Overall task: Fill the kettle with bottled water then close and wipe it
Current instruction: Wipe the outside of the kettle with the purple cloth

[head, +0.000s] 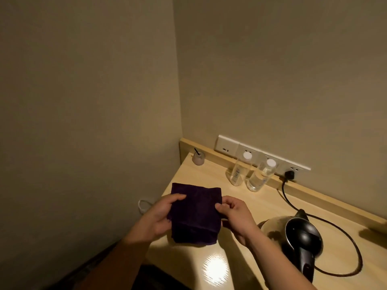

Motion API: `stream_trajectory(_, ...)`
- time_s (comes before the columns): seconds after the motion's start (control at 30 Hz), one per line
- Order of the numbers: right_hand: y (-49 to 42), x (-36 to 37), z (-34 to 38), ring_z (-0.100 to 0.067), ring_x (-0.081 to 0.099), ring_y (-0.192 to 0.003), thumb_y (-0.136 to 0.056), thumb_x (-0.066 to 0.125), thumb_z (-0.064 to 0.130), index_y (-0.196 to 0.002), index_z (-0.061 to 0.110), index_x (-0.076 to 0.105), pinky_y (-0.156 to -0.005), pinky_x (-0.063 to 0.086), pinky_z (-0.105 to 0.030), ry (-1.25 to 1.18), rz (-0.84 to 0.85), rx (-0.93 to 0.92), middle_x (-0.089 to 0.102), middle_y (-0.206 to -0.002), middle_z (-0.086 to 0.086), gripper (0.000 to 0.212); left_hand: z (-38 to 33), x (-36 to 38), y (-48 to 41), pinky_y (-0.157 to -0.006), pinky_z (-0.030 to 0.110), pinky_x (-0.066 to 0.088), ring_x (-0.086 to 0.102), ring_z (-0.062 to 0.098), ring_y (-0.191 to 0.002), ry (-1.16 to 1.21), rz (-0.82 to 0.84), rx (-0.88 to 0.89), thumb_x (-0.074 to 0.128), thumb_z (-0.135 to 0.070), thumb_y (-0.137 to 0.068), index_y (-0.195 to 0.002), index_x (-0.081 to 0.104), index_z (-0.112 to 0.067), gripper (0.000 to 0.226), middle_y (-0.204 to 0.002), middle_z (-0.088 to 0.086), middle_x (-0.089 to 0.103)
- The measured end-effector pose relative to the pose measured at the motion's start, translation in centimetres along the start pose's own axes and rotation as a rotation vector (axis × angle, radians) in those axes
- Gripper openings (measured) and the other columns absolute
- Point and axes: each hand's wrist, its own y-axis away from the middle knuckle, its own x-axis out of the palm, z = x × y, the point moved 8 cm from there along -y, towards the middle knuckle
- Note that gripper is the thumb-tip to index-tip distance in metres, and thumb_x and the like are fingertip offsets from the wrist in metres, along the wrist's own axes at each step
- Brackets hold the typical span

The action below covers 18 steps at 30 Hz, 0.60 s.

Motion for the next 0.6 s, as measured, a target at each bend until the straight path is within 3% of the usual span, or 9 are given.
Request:
stream_trajectory(0.13, -3.5, 0.5, -0.2, -0.03, 0.063, -0.079, -0.103, 0.057, 0.005, -0.093, 0.006, 0.071, -0.068, 0.048, -0.041, 0.031, -0.071, 0.008, 0.07, -0.085, -0.016, 0.017, -3.3, -1.7, -3.6, -0.106, 0.051, 0.053, 0.066, 0.032, -0.123, -0.216, -0.069, 0.085, 0.054, -0.014, -0.106, -0.139, 0.059, -0.014, 0.034, -0.131, 0.014, 0.071)
stream_trajectory(0.3, -8.2, 0.6, -1.6, -0.031, 0.062, -0.076, -0.106, 0.052, 0.01, -0.1, 0.006, 0.064, -0.066, 0.05, -0.046, 0.099, -0.164, 0.031, 0.068, -0.092, -0.029, 0.014, -5.9, -1.7, -9.4, -0.112, 0.052, 0.048, 0.058, 0.029, -0.131, -0.564, -0.061, 0.156, 0.041, -0.027, -0.111, -0.147, 0.047, -0.02, 0.037, -0.142, 0.006, 0.06)
stream_trajectory(0.43, -11.4, 0.5, -2.9, -0.031, 0.067, -0.08, -0.106, 0.05, 0.015, -0.097, 0.018, 0.061, -0.069, 0.057, -0.049, 0.222, -0.263, 0.011, 0.073, -0.093, -0.011, 0.015, -6.8, -2.0, -14.0, -0.111, 0.04, 0.045, 0.054, 0.033, -0.136, -0.901, -0.071, 0.253, 0.038, -0.028, -0.111, -0.15, 0.042, -0.012, 0.042, -0.144, 0.013, 0.056)
stream_trajectory(0.5, -12.3, 0.8, -2.9, -0.026, 0.066, -0.083, -0.107, 0.049, 0.013, -0.099, 0.018, 0.06, -0.068, 0.051, -0.038, 0.322, -0.303, -0.017, 0.071, -0.092, -0.005, 0.014, -7.0, -2.5, -15.5, -0.103, 0.029, 0.04, 0.054, 0.033, -0.135, -1.005, -0.119, 0.282, 0.04, -0.024, -0.111, -0.148, 0.043, -0.006, 0.041, -0.143, 0.016, 0.057)
stream_trajectory(0.6, -12.8, 1.4, -2.9, -0.022, 0.062, -0.084, -0.106, 0.047, 0.009, -0.102, 0.018, 0.056, -0.066, 0.042, -0.034, 0.457, -0.379, -0.039, 0.066, -0.092, 0.0, 0.013, -7.0, -3.1, -17.1, -0.099, 0.026, 0.038, 0.056, 0.034, -0.132, -1.157, -0.136, 0.344, 0.042, -0.023, -0.11, -0.145, 0.044, -0.004, 0.041, -0.141, 0.018, 0.059)
